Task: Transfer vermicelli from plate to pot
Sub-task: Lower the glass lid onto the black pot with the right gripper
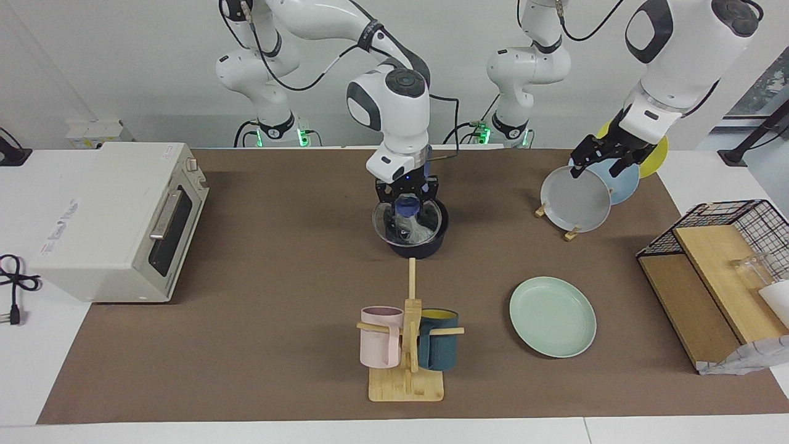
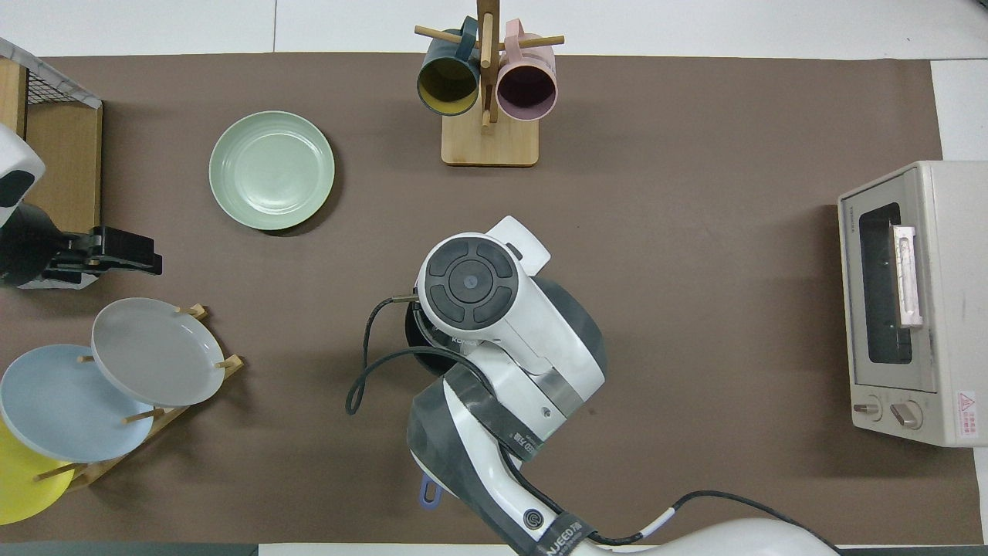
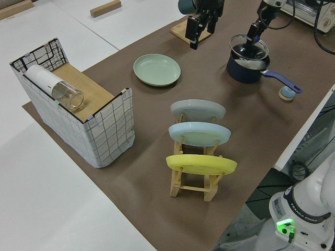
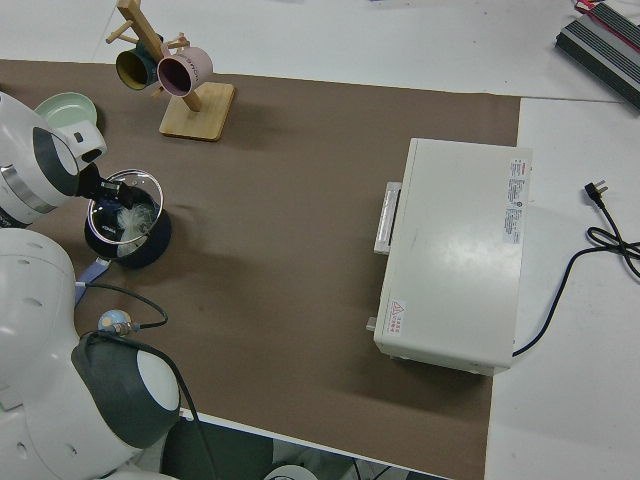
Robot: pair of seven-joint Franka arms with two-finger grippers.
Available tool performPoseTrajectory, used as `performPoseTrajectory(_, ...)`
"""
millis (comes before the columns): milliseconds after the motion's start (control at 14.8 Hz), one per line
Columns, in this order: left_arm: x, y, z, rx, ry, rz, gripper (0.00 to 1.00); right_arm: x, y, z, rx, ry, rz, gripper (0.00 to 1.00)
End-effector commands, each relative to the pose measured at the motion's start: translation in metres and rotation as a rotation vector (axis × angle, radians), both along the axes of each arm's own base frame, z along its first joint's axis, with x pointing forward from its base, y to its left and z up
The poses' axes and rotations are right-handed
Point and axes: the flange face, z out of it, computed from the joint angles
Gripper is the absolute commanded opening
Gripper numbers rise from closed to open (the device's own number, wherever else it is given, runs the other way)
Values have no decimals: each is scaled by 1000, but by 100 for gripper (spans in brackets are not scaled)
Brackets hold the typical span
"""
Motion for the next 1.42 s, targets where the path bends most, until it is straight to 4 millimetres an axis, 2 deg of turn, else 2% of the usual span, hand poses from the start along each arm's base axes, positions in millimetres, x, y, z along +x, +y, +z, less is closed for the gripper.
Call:
performPoseTrajectory(0,-12,-1,17,49,20,-12,100,-2,12,7,2,-23,-17,15)
performPoseTrajectory(135,-11,-4,23,51,34,-5,100,-2,13,0,-3,-19,-17,15)
performPoseTrajectory(339,-13,-21,25,52,35,-18,100,-9,17,-6,-26,3,-16,15)
performPoseTrajectory(474,-4,-21,12,53,59,-11,100,-11,15,-7,-47,25,-15,15)
performPoseTrajectory(542,-2,-21,15,53,48,-12,100,-13,16,-7,-51,34,-16,15)
performPoseTrajectory(745,6,-20,9,56,47,-20,100,-14,18,-7,-45,38,-18,15)
performPoseTrajectory(1354,4,-10,25,45,-3,-27,100,-15,20,-7,-35,37,-43,15)
